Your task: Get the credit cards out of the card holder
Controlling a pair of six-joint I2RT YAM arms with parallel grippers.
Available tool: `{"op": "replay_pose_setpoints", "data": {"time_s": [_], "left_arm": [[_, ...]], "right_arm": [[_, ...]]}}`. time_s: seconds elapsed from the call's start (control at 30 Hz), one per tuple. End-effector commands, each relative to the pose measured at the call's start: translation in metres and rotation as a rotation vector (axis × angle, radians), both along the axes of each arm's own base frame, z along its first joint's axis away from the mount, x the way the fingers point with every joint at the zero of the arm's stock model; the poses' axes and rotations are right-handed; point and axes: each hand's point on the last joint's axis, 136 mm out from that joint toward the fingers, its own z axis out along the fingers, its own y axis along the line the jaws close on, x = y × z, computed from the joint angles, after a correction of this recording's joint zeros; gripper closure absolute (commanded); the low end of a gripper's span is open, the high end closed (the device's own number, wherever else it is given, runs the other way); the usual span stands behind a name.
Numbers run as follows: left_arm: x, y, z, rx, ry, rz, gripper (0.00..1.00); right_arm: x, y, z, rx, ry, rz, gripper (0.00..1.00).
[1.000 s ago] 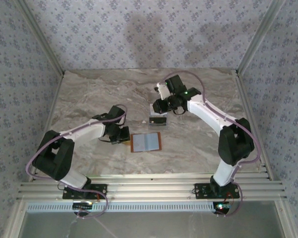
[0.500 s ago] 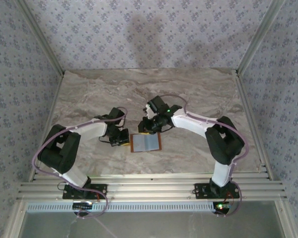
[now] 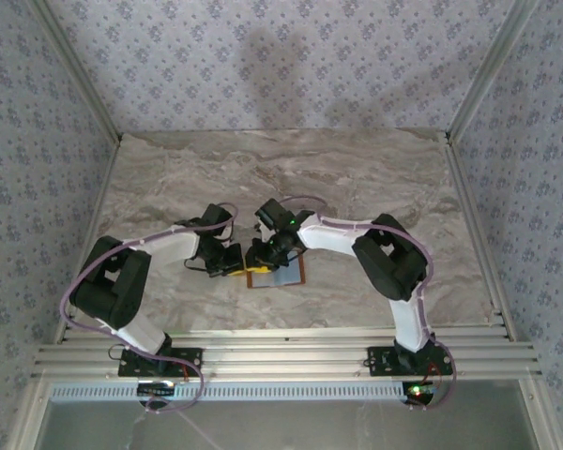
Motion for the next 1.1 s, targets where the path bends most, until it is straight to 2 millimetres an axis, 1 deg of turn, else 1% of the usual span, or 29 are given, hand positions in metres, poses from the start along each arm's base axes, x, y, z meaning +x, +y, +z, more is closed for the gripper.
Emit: {"op": "replay_pose_setpoints", "data": {"time_s": [0.0, 0.1, 0.23, 0.37, 0.67, 0.73, 1.07], "left_arm": [[-0.011, 0.011, -0.008, 0.037, 0.028, -0.010, 0.92], [-0.012, 0.012, -0.007, 0.037, 0.026, -0.010, 0.92], [-0.011, 0.013, -0.007, 0.037, 0.026, -0.009, 0.92], [-0.011, 0.012, -0.006, 0.036, 0.025, -0.010, 0.92], [-0.011, 0.013, -0.005, 0.037, 0.027, -0.010, 0.92], [-0.010, 0.013, -0.005, 0.037, 0.027, -0.010, 0.92], [-0.009, 0.012, -0.002, 0.037, 0.023, -0.011, 0.92]], "right_arm": [[0.002, 0.000, -0.009, -0.034, 0.017, -0.021, 0.73], [0.001, -0.009, -0.016, -0.090, 0.012, -0.025, 0.71], [0.000, -0.024, -0.018, -0.165, -0.007, -0.027, 0.68], [-0.001, -0.033, -0.015, -0.204, -0.022, -0.029, 0.65], [0.002, -0.043, -0.004, -0.257, -0.067, -0.031, 0.63], [-0.001, -0.050, -0.002, -0.293, -0.069, -0.026, 0.63], [0.004, -0.080, 0.004, -0.471, -0.138, -0.001, 0.61]]}}
